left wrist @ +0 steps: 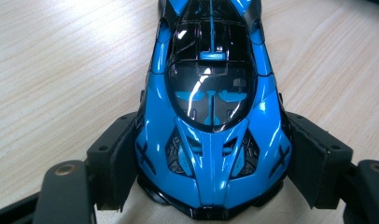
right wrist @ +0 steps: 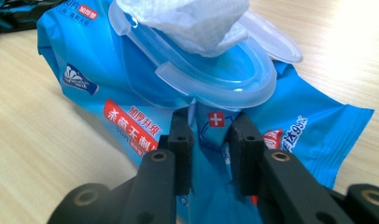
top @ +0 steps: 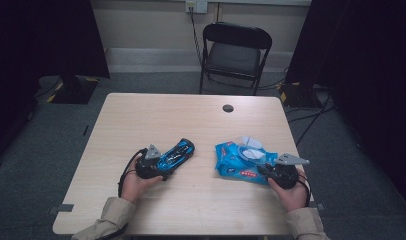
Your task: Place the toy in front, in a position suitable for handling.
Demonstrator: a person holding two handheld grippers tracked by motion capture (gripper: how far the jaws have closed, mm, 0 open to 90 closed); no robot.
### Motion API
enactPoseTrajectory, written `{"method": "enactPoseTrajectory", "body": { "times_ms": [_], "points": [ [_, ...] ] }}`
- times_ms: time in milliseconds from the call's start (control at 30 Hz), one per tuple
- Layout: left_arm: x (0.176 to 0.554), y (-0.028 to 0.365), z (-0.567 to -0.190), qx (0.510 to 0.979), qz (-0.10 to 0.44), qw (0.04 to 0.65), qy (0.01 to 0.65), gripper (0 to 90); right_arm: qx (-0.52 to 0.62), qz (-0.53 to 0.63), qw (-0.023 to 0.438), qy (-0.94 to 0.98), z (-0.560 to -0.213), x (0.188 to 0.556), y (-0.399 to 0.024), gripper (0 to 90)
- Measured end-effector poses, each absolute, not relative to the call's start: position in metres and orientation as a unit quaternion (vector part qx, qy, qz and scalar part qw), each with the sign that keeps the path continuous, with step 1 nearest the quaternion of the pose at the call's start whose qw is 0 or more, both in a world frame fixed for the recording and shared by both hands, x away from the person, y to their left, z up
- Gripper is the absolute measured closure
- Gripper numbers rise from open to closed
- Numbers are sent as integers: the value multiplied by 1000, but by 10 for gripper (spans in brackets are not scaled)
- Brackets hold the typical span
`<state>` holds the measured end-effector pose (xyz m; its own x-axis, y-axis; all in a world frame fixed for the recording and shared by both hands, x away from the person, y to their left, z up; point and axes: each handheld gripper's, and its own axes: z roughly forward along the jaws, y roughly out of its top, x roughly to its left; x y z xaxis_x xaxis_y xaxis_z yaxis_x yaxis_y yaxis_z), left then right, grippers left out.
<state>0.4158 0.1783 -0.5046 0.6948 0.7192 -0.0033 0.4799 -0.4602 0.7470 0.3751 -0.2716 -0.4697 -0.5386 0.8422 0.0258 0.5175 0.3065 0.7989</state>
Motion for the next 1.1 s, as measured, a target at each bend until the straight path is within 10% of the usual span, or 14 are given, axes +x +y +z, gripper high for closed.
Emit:
{"method": "enactPoseTrajectory", "body": {
  "times_ms": [1100],
  "points": [
    [416,178,-505,840,158,378,356,256,494,385,235,743,-471,434,-275,735]
  ]
}}
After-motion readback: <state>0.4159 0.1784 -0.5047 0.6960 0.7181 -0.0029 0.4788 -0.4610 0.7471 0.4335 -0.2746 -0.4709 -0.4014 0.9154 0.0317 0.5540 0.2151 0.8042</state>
